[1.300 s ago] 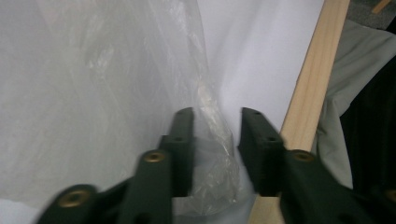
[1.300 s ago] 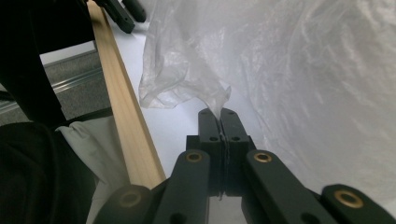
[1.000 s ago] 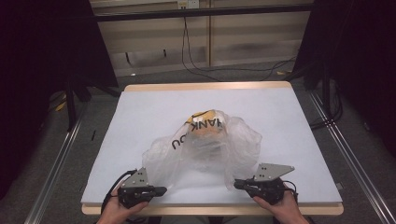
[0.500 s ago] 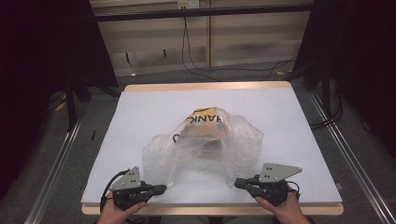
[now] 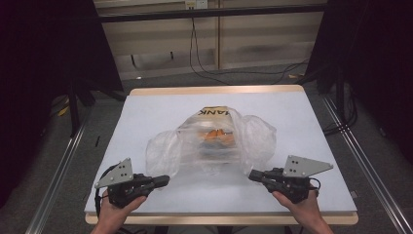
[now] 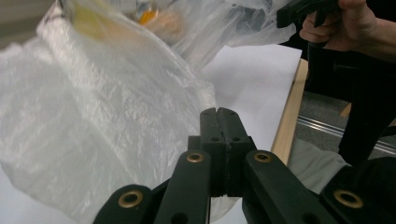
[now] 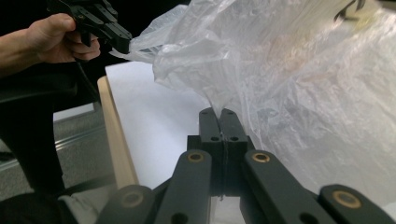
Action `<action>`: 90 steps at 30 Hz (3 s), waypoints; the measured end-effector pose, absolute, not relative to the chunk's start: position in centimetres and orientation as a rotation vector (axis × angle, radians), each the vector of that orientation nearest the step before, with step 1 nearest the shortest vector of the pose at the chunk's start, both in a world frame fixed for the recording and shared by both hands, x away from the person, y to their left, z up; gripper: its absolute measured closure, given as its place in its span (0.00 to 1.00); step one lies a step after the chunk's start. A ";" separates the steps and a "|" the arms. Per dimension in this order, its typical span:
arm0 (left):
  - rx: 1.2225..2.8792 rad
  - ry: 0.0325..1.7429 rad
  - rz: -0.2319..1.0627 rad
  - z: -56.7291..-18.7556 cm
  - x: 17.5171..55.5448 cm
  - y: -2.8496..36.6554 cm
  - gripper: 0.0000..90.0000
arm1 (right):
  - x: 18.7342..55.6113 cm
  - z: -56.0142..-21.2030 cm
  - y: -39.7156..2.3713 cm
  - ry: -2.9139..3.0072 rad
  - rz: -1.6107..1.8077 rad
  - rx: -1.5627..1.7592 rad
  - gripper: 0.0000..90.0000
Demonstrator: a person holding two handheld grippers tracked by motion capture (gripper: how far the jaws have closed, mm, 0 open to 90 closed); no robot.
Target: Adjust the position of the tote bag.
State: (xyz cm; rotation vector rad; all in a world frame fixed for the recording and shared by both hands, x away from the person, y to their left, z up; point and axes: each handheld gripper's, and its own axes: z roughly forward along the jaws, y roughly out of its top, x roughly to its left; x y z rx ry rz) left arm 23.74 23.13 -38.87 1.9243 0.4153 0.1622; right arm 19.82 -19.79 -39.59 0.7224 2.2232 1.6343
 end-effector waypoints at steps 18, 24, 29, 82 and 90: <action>1.781 0.365 0.285 -32.4 26.6 22.6 1.00 | 22.2 -33.9 -19.9 2.067 1.724 0.602 1.00; 1.772 0.371 0.289 -31.6 28.2 21.5 1.00 | 23.0 -32.5 -20.4 2.011 1.757 0.600 1.00; 1.754 0.337 0.305 -30.7 28.8 20.9 1.00 | 23.6 -31.7 -21.0 1.955 1.802 0.602 1.00; 1.795 0.597 0.406 -32.7 35.4 25.4 1.00 | 26.6 -30.6 -29.1 1.763 1.561 0.918 1.00; 1.831 0.632 0.377 -34.4 36.5 25.6 1.00 | 28.2 -32.9 -29.2 1.823 1.492 1.020 1.00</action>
